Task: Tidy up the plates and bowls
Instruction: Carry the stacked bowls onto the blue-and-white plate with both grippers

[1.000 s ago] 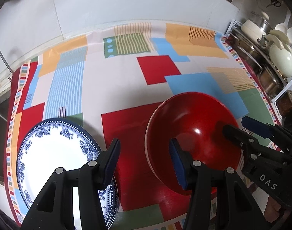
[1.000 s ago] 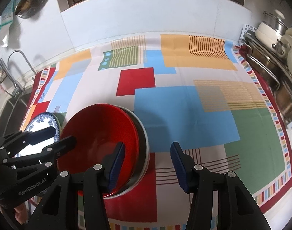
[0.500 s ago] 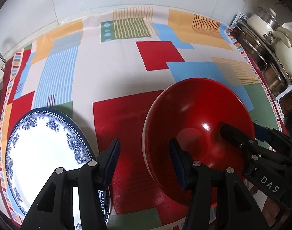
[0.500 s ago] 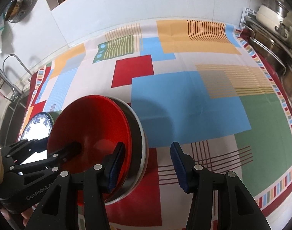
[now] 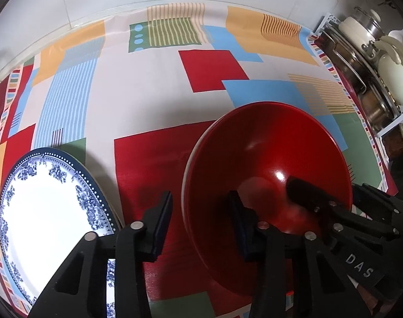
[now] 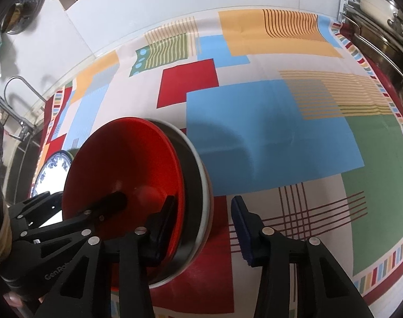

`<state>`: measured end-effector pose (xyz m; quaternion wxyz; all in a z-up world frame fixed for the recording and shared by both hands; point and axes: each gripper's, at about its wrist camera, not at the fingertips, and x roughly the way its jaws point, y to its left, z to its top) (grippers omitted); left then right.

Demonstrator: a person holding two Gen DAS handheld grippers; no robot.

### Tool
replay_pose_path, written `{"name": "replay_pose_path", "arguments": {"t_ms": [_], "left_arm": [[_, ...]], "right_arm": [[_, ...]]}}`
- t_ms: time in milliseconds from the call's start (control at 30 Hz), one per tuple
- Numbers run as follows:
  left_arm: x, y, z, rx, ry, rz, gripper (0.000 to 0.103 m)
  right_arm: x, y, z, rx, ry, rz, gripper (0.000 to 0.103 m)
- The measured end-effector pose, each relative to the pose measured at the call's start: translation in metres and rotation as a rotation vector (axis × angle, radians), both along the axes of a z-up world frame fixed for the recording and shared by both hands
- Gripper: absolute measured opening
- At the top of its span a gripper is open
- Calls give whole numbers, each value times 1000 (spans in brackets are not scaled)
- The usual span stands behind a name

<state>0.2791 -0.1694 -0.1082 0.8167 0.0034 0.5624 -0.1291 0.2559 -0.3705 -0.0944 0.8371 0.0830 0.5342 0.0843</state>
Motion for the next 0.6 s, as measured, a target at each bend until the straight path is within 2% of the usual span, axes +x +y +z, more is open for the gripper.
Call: {"name": "replay_pose_path", "arguments": {"t_ms": [67, 133, 600], "left_arm": [[0, -3, 1, -1, -4, -7, 33], [-1, -5, 1, 11, -9, -13, 32], [2, -7, 3, 17, 12, 22, 32]], "right_arm": [[0, 3, 1, 4, 1, 13, 36], [1, 6, 1, 10, 3, 23, 30], [3, 8, 3, 1, 37, -8, 29]]}}
